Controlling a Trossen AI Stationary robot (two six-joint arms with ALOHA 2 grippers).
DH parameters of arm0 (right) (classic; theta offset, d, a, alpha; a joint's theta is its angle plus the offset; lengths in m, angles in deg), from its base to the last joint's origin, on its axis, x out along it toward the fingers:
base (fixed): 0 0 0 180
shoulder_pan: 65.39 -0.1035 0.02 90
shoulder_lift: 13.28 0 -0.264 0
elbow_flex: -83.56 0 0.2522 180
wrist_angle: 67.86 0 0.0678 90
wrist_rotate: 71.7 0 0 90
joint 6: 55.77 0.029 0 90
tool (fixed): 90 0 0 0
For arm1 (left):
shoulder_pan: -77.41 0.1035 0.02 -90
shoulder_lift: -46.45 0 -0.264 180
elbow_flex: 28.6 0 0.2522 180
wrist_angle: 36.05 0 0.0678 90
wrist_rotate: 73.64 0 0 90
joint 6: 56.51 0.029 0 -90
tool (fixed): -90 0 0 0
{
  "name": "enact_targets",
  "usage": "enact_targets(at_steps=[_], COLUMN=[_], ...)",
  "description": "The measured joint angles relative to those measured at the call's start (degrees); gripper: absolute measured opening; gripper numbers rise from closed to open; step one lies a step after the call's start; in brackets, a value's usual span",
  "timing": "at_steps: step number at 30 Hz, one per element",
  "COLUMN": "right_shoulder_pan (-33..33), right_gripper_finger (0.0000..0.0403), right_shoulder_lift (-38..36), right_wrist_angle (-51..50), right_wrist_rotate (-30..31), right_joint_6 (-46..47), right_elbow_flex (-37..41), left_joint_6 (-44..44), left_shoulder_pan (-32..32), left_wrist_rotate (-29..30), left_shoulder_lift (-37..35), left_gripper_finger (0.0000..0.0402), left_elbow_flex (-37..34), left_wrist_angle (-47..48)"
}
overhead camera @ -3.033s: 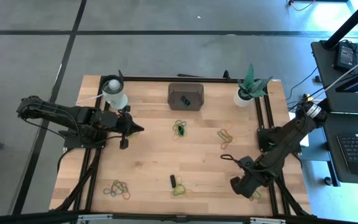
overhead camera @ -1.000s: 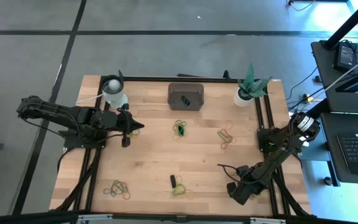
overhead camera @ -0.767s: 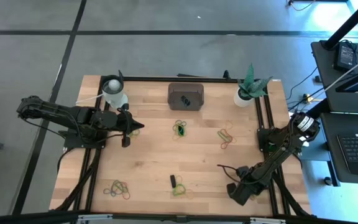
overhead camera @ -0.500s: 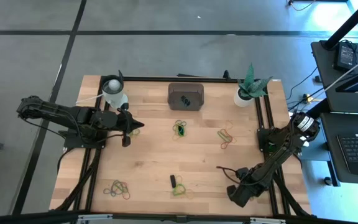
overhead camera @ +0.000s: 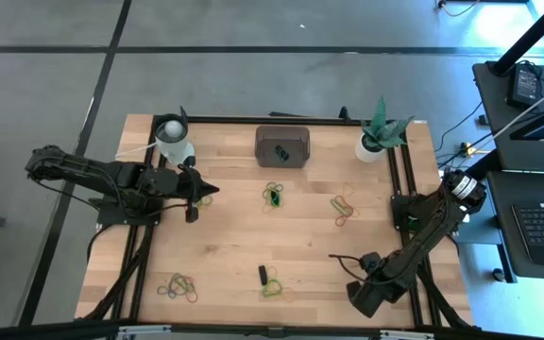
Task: Pick and place rubber bands into bin
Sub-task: Put the green rubber band into the bin
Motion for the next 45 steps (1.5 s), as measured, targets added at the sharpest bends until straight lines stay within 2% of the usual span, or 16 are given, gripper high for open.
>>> enact_targets(at_steps=[4, 11, 16, 19, 33, 41, 45], right_shoulder_pan=[0.00, 0.00, 0.02, 0.00, 0.00, 0.02, 0.02], right_gripper_finger=[0.0036, 0.0035, 0.0006, 0.0010, 0.0003, 0.0002, 0.0002], right_shoulder_lift=[0.00, 0.00, 0.00, -0.20, -9.04, -13.07, -13.11], right_wrist_angle=[0.08, 0.13, 0.68, 2.23, -1.93, -2.78, -4.12], right_wrist_rotate=[4.32, 5.71, 6.57, 6.61, 13.03, 28.48, 29.16], right_joint_6=[0.49, 0.06, -0.49, -1.23, -1.39, -2.17, -2.23], right_elbow_flex=[0.00, 0.00, 0.00, 0.00, 0.00, 0.00, 0.00], left_joint_6=[0.00, -0.02, 0.00, 0.00, 0.00, -0.01, -0.02], left_shoulder_pan=[0.00, -0.01, 0.00, 0.00, 0.01, 0.01, 0.00], left_wrist_rotate=[-0.01, -0.03, -0.03, -0.03, -0.03, -0.03, -0.03], left_shoulder_lift=[0.00, 0.00, 0.00, 0.00, 0.00, -0.02, -0.02], left_gripper_finger=[0.0002, 0.0003, 0.0002, 0.0003, 0.0003, 0.0002, 0.0003], left_elbow_flex=[0.00, 0.00, 0.00, 0.00, 0.00, 0.00, 0.00], left_wrist_angle=[0.00, -0.01, 0.00, -0.02, -0.02, -0.02, -0.02])
